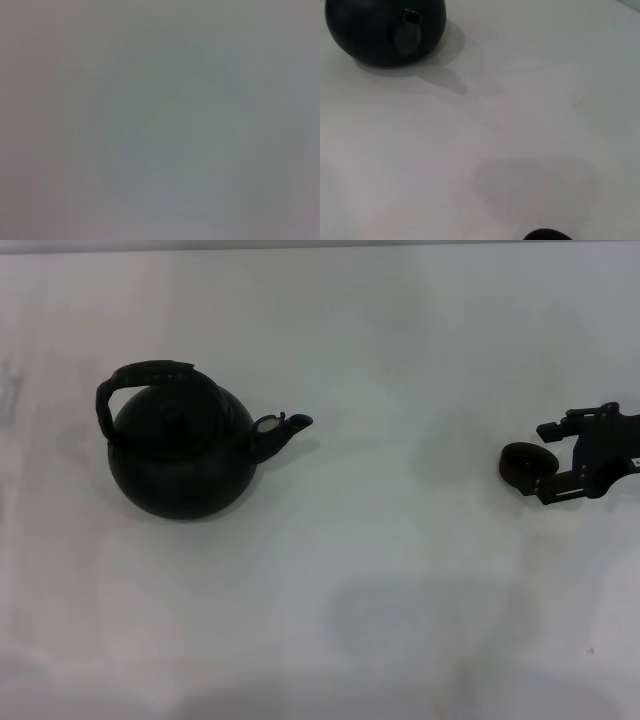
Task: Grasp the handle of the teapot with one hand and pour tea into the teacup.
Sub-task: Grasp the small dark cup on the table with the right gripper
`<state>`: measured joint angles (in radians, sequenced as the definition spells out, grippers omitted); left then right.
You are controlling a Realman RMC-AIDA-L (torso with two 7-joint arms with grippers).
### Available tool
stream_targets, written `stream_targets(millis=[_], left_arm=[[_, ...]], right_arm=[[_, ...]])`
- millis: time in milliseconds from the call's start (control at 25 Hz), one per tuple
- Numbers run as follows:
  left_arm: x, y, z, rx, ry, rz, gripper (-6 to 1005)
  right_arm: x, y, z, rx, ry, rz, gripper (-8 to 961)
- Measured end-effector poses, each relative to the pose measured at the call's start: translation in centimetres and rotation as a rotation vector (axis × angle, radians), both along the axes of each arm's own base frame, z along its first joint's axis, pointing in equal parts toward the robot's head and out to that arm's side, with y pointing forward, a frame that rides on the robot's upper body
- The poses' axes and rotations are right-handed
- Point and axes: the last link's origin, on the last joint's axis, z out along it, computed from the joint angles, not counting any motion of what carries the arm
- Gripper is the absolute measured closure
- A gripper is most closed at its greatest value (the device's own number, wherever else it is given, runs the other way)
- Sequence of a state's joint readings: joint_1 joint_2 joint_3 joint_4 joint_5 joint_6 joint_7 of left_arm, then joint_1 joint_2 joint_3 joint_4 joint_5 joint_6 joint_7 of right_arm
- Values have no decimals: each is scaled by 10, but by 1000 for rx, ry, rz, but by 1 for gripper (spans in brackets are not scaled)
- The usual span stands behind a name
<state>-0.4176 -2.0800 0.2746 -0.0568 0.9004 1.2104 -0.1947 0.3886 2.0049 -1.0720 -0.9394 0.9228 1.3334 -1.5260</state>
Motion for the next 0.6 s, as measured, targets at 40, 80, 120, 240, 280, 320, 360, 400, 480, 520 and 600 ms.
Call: stream_targets(millis=[40, 80, 120, 240, 280, 320, 360, 400, 480, 520, 600], left_arm=[[0, 0, 0, 0, 0, 0, 167], [0, 0, 0, 0, 0, -1, 168], [0, 0, 0, 0, 0, -1, 168], [1, 1, 0, 0, 0, -3, 169], [1, 1, 0, 0, 0, -4, 169], [1, 1, 0, 0, 0, -4, 169], [1, 2, 0, 0, 1, -4, 169], [1, 2, 1, 0, 1, -4, 169], [2, 2, 1, 0, 1, -6, 169], [2, 3, 1, 0, 1, -7, 169], [2, 4, 0, -2, 1, -6, 168]], right_arm=[[0, 0, 0, 0, 0, 0, 100], [0, 0, 0, 0, 0, 1, 100], [0, 0, 0, -1, -1, 0, 100], [1, -1, -1, -6, -1, -4, 100], [1, -1, -2, -7, -1, -4, 100], [1, -1, -2, -7, -1, -5, 100], [1, -1, -2, -9, 0, -6, 100], [2, -2, -3, -14, 2, -8, 100], [2, -3, -4, -20, 4, -10, 100], [2, -4, -4, -22, 5, -11, 100], [3, -4, -4, -25, 5, -12, 100]])
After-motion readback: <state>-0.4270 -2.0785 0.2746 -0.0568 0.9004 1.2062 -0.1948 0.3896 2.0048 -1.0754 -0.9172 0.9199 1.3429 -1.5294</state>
